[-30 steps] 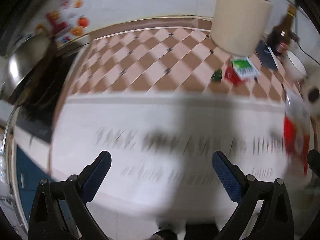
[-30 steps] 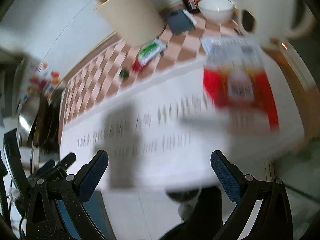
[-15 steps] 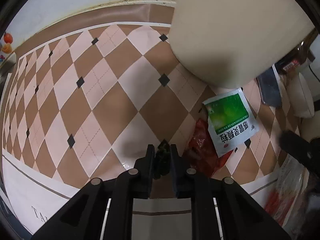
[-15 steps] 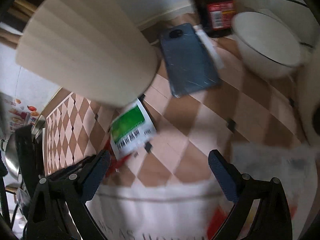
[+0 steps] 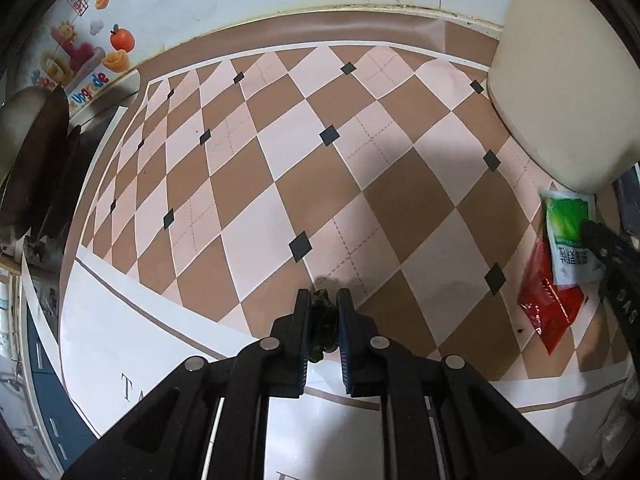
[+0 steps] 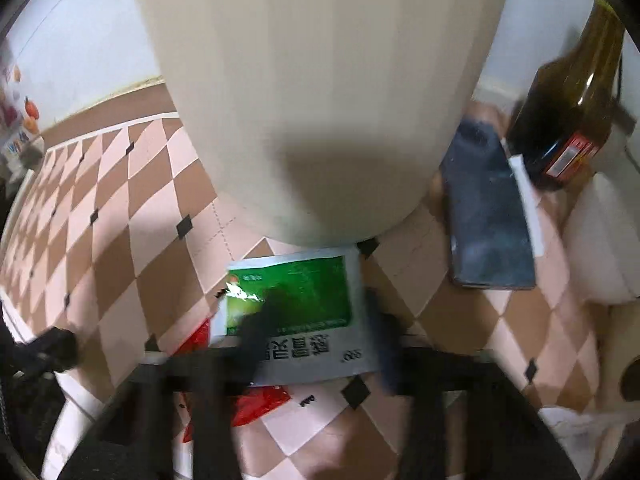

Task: Collect trash
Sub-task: 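Reach toward the green sachet and red wrapper and grasp the green sachet with the right tool, then lower both tools over the white bin and open them to drop the sachet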

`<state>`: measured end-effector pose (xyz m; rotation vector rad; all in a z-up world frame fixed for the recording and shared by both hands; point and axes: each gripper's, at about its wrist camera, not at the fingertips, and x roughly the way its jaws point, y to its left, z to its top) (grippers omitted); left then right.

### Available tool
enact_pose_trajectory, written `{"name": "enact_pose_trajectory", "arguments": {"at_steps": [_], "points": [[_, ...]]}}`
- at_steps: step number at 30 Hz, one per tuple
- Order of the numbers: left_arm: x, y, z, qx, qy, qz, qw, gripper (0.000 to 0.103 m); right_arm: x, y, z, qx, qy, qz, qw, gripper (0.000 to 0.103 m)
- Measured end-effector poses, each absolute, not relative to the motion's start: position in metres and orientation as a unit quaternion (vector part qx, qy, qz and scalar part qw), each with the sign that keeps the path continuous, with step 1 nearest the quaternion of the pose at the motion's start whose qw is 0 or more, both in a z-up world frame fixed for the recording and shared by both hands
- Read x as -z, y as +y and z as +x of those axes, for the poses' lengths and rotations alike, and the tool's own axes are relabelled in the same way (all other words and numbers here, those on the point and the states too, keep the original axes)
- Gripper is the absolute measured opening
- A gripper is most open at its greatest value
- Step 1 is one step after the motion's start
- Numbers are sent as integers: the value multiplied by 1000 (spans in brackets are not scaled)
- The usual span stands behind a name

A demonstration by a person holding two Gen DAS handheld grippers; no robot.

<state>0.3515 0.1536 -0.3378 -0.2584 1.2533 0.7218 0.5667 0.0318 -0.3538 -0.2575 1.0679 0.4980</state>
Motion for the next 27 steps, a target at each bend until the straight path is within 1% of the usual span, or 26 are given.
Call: {"name": "enact_pose_trajectory", "arguments": {"at_steps": [1,2,5,9,10,15,18,23,26,27], "points": [[337,153,353,-328,570,-120,744,10,354,29,567,-235,504,-115,823,6],[334,153,349,-327,567,-124,746,10,353,24,569,-243,511,-97,819,4],[319,149,342,-318,556,-128,757,10,346,6,567,-250,521,-49,815,3],[292,133,316,-301,536,-130,778,10,318,-23,546,-261,511,2,819,3],[289,123,322,-293,533,-133,783,10,311,-29,539,-264,507,10,820,3],[269,97,276,-250,523,-159,799,10,276,-75,477,-273,494,47,824,3],[264,76,222,-215,528,-174,803,10,260,-103,428,-277,498,64,819,3],[281,56,134,-184,553,-189,791,10,258,-147,311,-276,514,62,809,3],[311,47,86,-173,582,-191,771,10,278,-164,239,-267,540,59,796,3],[329,46,70,-174,596,-193,760,10,287,-169,220,-262,549,58,792,3]]}}
